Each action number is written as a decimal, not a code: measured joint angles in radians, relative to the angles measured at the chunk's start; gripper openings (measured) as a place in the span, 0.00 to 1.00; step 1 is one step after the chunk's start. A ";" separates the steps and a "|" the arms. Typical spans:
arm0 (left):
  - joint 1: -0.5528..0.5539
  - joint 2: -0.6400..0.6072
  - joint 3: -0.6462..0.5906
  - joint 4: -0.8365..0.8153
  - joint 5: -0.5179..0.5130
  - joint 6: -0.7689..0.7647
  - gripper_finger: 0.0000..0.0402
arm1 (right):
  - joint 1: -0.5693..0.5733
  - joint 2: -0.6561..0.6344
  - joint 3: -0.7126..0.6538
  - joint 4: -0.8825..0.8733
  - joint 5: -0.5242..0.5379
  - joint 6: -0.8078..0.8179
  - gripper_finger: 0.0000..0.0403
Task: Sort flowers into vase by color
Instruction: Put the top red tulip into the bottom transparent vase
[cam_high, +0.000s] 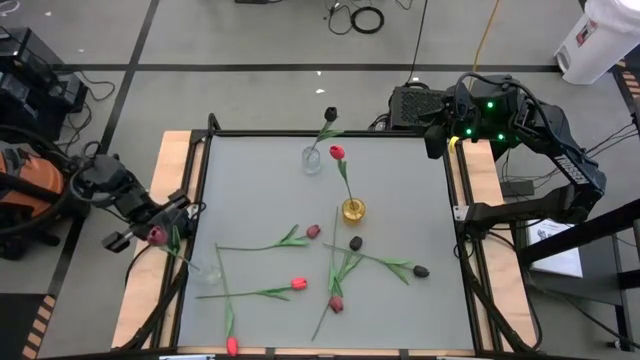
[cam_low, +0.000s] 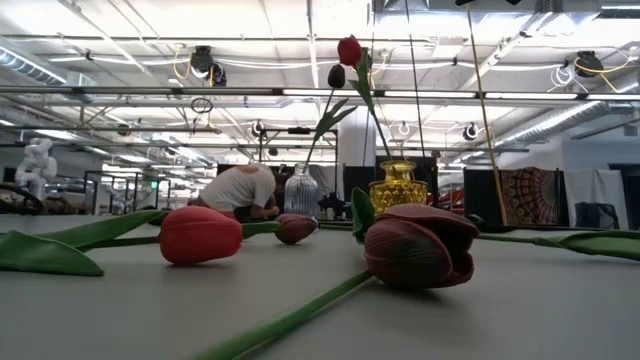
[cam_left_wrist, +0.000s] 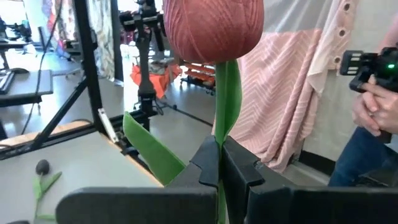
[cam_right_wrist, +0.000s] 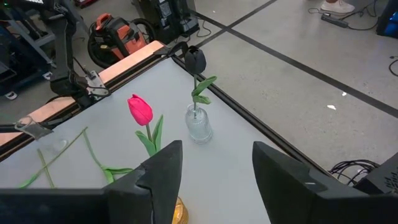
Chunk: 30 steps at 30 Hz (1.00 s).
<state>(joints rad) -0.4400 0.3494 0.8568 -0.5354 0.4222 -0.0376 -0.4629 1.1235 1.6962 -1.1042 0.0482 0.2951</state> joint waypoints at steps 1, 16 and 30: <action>0.000 -0.005 -0.004 -0.004 -0.007 0.001 0.01 | 0.000 0.000 0.000 0.000 0.000 0.000 0.46; 0.000 -0.102 -0.084 -0.071 -0.049 -0.010 0.01 | 0.000 0.000 0.000 0.000 0.000 0.000 0.46; 0.000 -0.178 -0.213 -0.060 -0.060 -0.089 0.01 | 0.000 0.000 0.000 0.000 0.000 0.000 0.46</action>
<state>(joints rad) -0.4400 0.1716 0.6442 -0.5950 0.3622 -0.1270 -0.4630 1.1236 1.6962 -1.1041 0.0483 0.2950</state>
